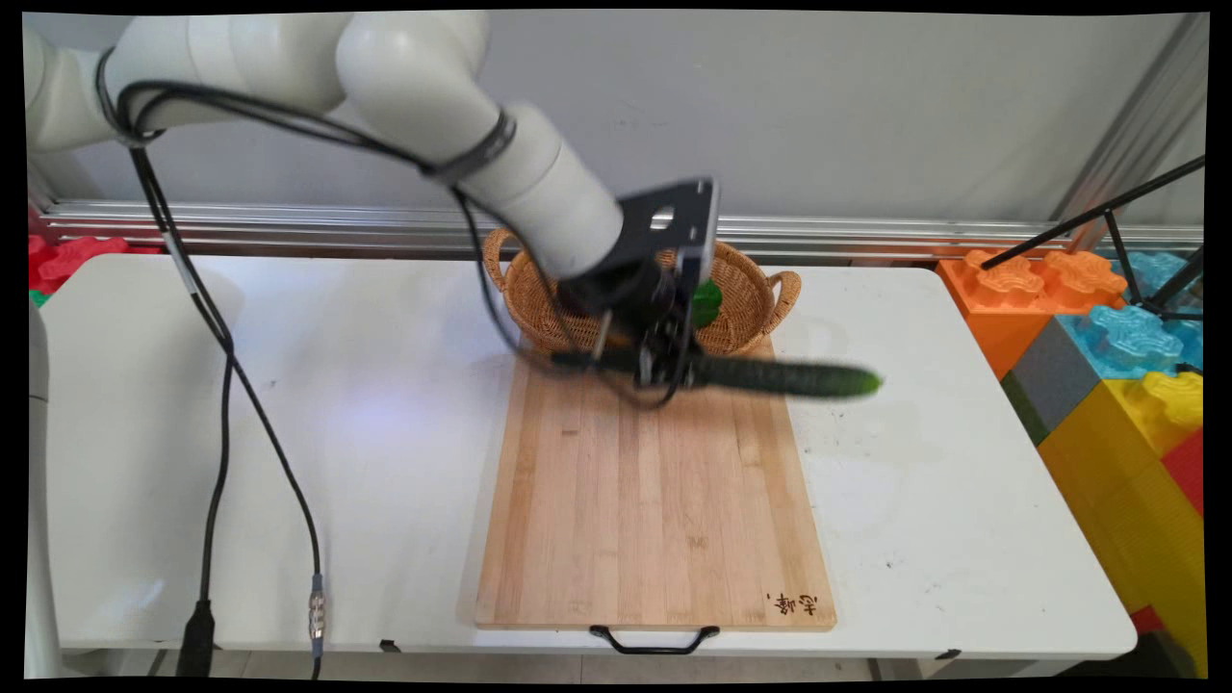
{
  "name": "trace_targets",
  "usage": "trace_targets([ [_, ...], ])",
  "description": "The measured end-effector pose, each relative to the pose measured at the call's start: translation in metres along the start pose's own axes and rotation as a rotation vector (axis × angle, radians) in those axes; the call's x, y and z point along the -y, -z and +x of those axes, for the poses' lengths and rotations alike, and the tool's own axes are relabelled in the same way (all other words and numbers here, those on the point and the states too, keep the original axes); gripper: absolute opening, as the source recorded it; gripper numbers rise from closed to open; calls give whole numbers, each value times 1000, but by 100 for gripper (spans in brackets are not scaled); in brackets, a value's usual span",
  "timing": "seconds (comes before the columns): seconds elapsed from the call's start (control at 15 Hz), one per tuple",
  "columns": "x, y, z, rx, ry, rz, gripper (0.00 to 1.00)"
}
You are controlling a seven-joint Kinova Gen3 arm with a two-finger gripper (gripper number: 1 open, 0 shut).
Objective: Place the picked object in the vegetable basket
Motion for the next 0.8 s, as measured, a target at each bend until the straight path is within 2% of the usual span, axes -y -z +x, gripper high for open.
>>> trace_targets([
  [0.27, 56, 6, -9, 11, 4, 140, 0],
  [0.4, 77, 4, -20, 31, 19, 186, 0],
  [0.8, 111, -19, -50, 70, 62, 218, 0],
])
